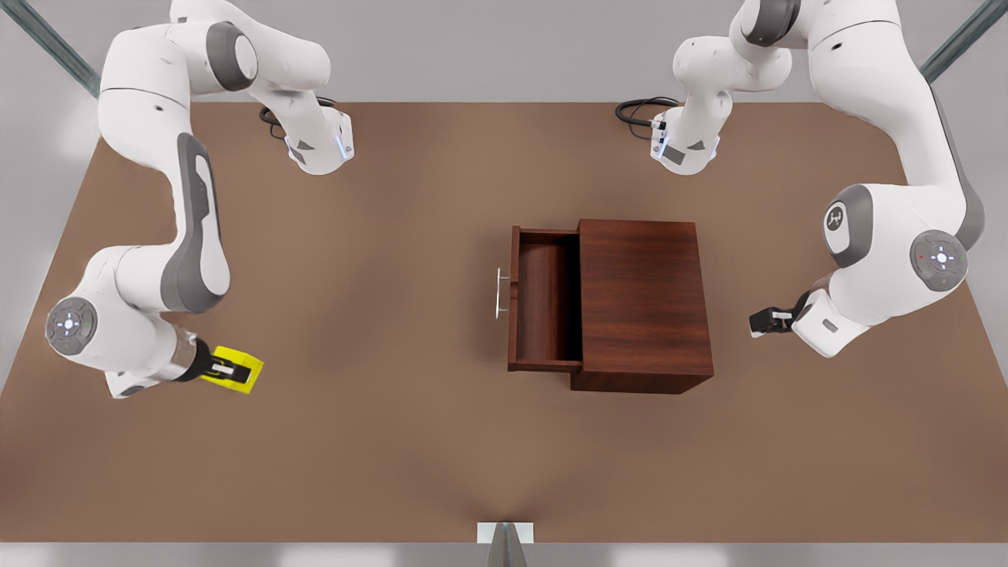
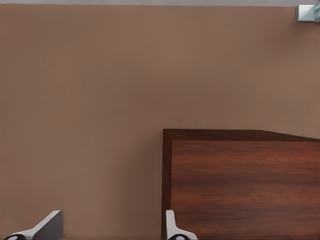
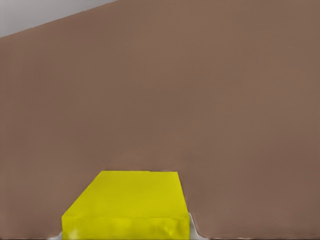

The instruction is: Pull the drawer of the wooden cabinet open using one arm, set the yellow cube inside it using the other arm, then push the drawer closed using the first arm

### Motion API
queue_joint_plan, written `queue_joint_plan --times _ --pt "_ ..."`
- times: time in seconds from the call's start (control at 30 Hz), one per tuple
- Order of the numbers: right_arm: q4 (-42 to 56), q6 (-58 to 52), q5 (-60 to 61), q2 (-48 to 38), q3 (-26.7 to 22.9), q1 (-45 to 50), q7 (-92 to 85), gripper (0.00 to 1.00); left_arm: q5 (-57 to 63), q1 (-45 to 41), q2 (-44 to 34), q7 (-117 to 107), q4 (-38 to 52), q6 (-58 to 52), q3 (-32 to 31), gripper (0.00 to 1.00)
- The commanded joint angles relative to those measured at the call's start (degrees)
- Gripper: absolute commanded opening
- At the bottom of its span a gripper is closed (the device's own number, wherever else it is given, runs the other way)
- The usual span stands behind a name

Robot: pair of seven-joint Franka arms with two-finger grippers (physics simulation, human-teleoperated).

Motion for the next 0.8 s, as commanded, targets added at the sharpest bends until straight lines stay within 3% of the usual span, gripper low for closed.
queue_joint_plan --times 0.0,0.17,0.43,0.5,0.77 --pt "1.3 -10.4 -0.4 -0.1 3.0 0.6 32.4 0.60 0.2 0.0 0.0 8.5 0.0 0.0 0.0 1.00" --pt "4.8 -11.9 -1.0 -0.2 15.9 1.8 52.1 0.60 0.4 0.0 0.0 8.5 -0.1 0.0 0.0 1.00" --pt "8.7 -9.9 -2.5 0.5 15.7 19.4 76.7 0.60 1.0 -0.2 0.0 8.5 -0.1 -0.1 -0.1 1.00" --pt "8.7 -5.2 -2.5 1.0 15.7 22.9 84.0 0.60 1.0 -0.2 0.0 8.5 -0.1 -0.2 0.0 1.00" --pt "9.1 4.4 -2.6 4.6 15.4 29.0 103.9 0.61 1.3 -0.2 0.0 8.5 -0.1 -0.2 -0.1 1.00"
